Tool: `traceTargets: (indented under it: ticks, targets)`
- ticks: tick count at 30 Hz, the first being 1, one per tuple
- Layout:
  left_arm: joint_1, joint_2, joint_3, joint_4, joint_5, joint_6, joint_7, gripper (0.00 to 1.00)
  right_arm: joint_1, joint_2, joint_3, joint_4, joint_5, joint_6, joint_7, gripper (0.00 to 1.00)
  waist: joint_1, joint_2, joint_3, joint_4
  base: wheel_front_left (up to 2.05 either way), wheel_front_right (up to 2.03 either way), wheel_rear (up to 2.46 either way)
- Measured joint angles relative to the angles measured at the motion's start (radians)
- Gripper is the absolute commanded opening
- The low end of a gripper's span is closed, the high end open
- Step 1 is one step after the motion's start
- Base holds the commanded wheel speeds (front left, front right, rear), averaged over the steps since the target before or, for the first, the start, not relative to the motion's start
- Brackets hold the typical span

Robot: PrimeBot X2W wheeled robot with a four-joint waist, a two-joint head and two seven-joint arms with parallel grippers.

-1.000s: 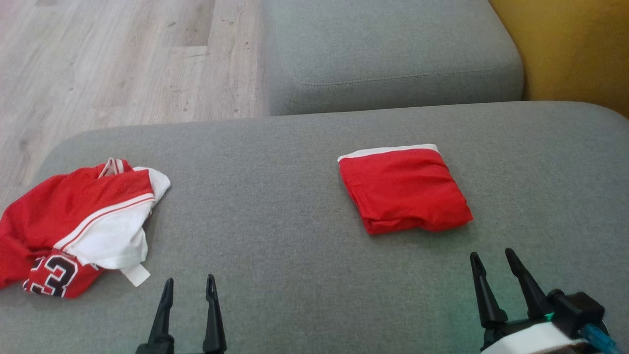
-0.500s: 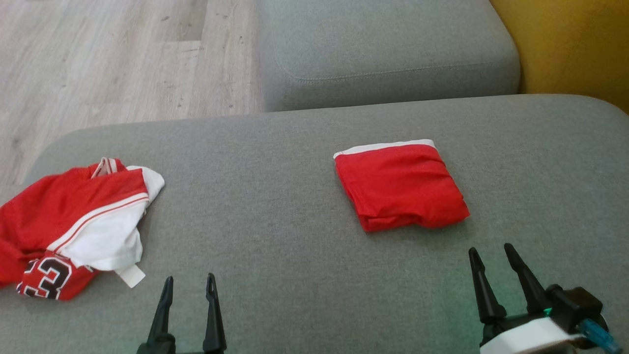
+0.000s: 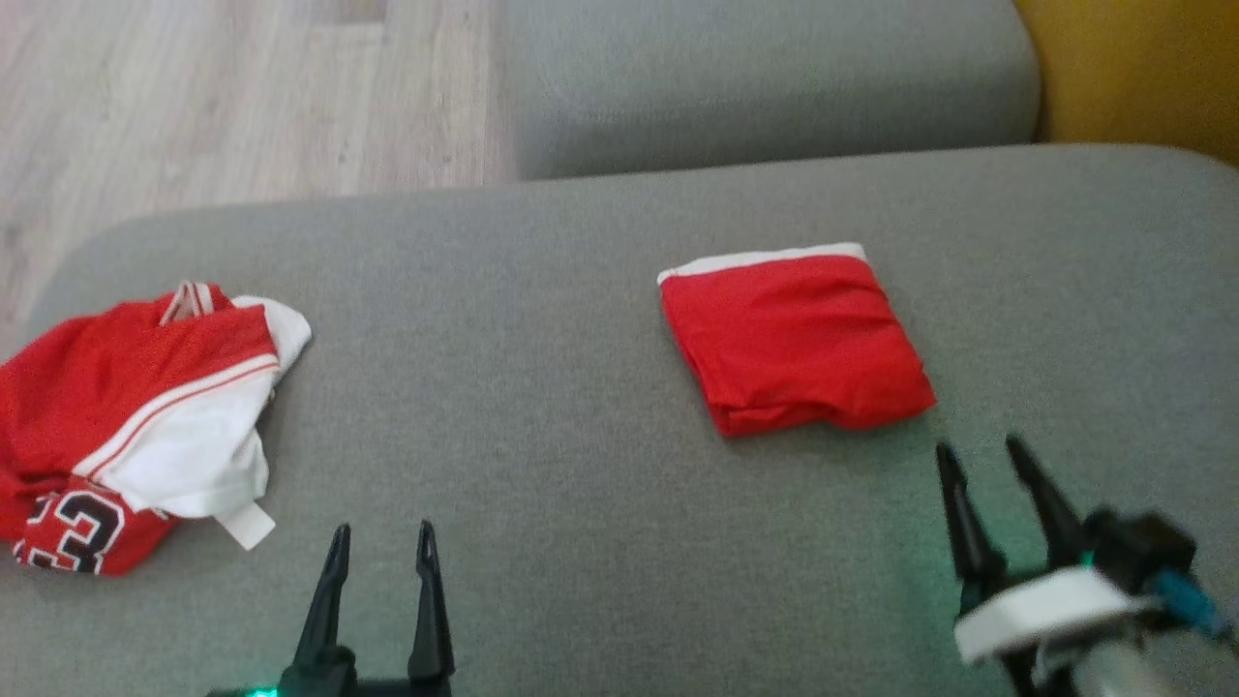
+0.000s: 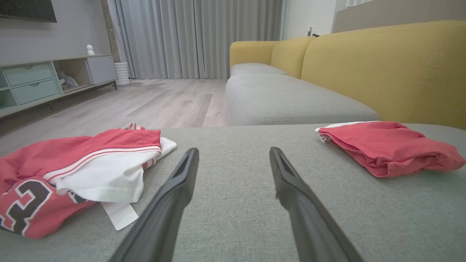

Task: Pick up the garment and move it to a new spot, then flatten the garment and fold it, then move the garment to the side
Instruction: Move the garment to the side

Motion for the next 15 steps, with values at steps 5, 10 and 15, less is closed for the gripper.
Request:
traceTargets:
  ticks: [5,10,15]
  targets:
    - [-0.037,0.0,-0.022,-0.021,0.01,0.001,0.0,1.0,-0.146,-0.028,0.001,0.057,0.043,0.0,0.0,1.0,0.0,0.0,0.057,0.003,0.0,0.0,0.0]
    - [-0.119,-0.001,-0.056,-0.035,0.019,0.009,0.0,1.0,-0.363,-0.071,0.014,0.164,0.086,0.0,0.092,1.0,0.0003,0.0,0.135,0.011,0.0,0.0,0.0]
    - [-0.166,-0.002,-0.096,-0.034,0.026,0.011,0.0,1.0,-0.525,-0.118,0.077,0.316,0.113,0.0,0.236,1.0,0.0003,0.0,0.203,0.043,0.0,0.0,0.0]
